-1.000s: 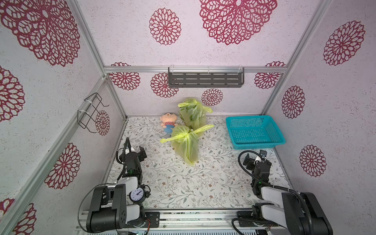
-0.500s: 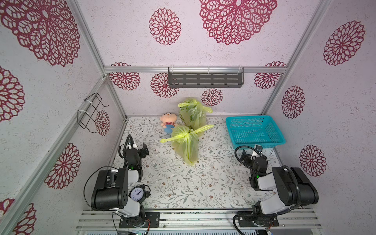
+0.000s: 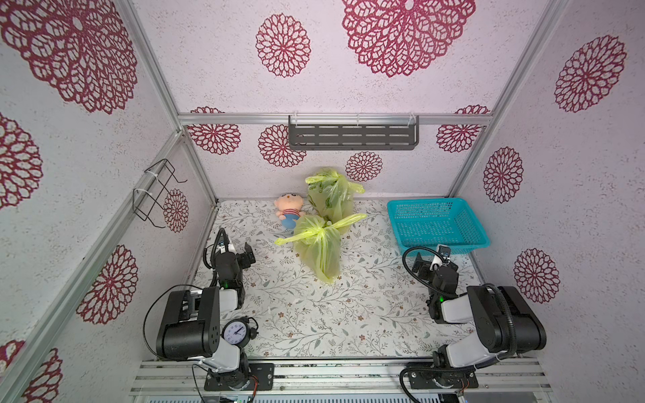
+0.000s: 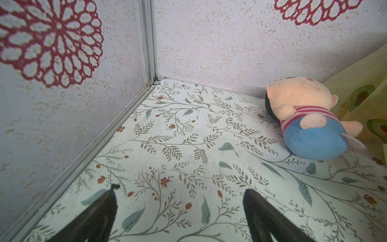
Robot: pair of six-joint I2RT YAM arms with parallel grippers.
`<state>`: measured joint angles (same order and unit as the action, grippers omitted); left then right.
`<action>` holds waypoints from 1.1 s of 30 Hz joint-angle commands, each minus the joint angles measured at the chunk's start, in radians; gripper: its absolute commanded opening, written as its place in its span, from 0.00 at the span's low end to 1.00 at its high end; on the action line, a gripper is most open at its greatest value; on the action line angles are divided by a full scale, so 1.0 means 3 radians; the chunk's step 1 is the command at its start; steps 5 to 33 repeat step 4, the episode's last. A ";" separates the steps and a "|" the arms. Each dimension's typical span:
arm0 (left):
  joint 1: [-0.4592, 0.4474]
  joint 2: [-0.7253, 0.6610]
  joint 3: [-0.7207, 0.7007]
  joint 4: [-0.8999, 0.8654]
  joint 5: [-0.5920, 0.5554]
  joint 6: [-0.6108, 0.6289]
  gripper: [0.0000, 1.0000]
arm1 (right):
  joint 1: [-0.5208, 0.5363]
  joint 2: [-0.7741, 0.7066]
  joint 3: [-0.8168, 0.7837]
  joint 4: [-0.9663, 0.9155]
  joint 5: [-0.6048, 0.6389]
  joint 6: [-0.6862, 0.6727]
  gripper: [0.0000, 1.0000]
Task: Place the pineapple into a plastic bag & tie a knot
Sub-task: Reset both arms
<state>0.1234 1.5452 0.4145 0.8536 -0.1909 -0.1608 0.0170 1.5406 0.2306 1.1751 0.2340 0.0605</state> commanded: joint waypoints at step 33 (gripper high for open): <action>0.0028 0.0039 0.0056 0.0023 0.0016 0.0049 0.97 | 0.0025 -0.0032 0.0064 0.0083 0.0069 -0.0069 0.99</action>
